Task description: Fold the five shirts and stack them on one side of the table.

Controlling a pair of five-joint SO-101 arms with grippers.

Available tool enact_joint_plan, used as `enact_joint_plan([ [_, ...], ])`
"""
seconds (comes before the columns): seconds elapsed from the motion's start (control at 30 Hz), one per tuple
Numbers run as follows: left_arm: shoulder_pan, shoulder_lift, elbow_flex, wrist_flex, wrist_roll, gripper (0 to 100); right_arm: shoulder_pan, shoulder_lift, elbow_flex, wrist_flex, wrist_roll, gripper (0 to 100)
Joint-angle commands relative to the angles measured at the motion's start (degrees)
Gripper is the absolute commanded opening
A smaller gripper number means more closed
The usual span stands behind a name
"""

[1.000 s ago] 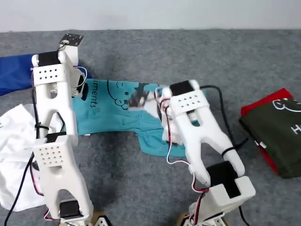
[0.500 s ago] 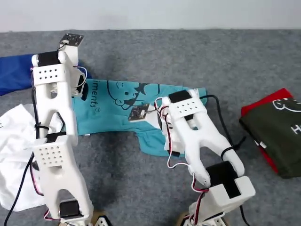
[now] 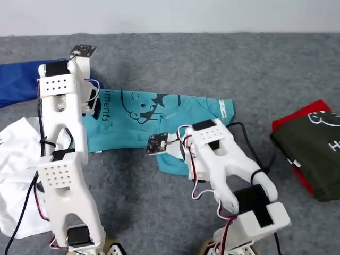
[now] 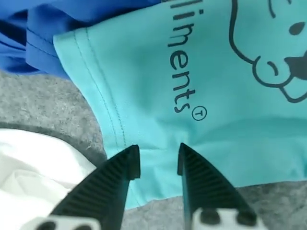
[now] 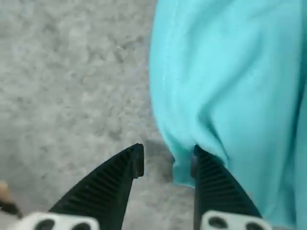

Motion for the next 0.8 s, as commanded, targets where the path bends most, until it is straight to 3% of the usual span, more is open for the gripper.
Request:
enact_joint_plan([
  [0.0,0.6,-0.5,-0.4,0.9,0.2,14,-0.6,0.0,3.5,-7.0,1.2,17.7],
  [0.2,0.6,-0.6,-0.4,0.9,0.2,14,-0.6,0.0,5.9,-8.6,2.0,0.4],
  [0.5,0.6,-0.6,-0.4,0.9,0.2,14,-0.6,-0.8,4.7,-7.3,1.0,0.9],
  [0.77,0.6,-0.6,-0.5,0.9,0.2,14,-1.7,-10.1,-8.1,9.3,-1.6,0.9],
])
